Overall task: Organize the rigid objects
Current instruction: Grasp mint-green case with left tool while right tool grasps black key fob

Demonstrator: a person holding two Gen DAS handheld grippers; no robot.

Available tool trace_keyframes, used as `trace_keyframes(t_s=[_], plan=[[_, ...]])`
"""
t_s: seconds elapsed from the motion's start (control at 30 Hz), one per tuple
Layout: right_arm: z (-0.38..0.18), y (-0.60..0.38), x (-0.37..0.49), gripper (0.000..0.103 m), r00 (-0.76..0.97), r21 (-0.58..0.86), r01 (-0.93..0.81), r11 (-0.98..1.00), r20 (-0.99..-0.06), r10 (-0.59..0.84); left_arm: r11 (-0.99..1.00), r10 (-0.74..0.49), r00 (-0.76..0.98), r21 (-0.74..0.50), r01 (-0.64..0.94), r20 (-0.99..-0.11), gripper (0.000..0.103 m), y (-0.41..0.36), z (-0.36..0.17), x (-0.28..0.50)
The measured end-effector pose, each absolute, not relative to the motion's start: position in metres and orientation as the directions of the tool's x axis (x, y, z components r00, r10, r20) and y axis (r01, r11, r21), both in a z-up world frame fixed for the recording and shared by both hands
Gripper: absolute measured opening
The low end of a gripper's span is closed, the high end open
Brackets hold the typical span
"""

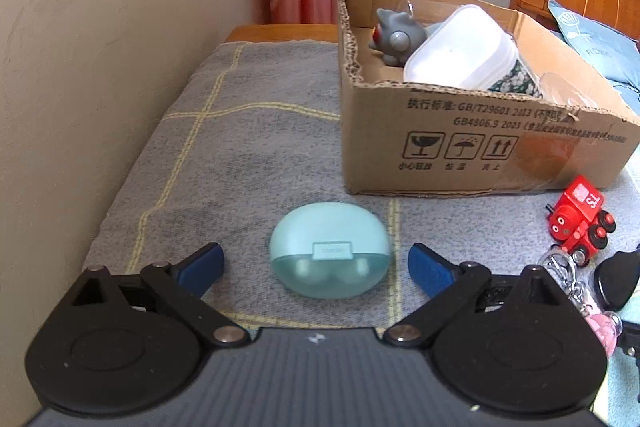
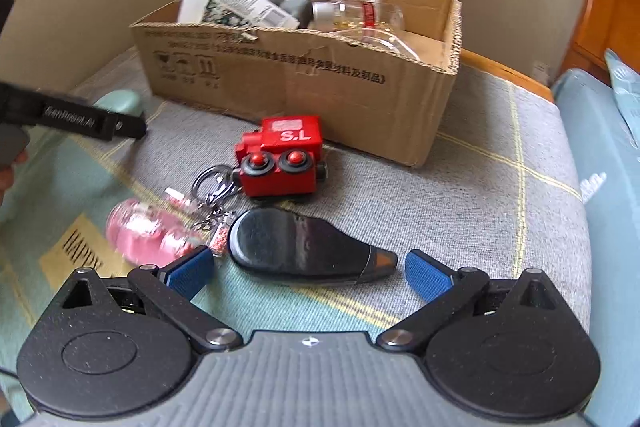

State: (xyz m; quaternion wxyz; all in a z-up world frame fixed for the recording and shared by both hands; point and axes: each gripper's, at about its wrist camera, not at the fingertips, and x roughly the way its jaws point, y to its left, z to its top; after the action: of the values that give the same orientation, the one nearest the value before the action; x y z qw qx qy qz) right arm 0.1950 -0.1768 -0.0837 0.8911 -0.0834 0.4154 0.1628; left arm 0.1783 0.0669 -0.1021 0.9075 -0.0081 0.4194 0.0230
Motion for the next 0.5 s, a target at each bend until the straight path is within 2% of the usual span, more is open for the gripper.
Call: trace_keyframes(t_s=[0.5], plan=[[-0.085,-0.196,0.201,0.103,0.648,-0.019,-0.222,0.975,-0.750,0.133,1.000,0.016,0.651,0.000,-0.025,-0.759,0.098,0.062,-0.104,0.182]])
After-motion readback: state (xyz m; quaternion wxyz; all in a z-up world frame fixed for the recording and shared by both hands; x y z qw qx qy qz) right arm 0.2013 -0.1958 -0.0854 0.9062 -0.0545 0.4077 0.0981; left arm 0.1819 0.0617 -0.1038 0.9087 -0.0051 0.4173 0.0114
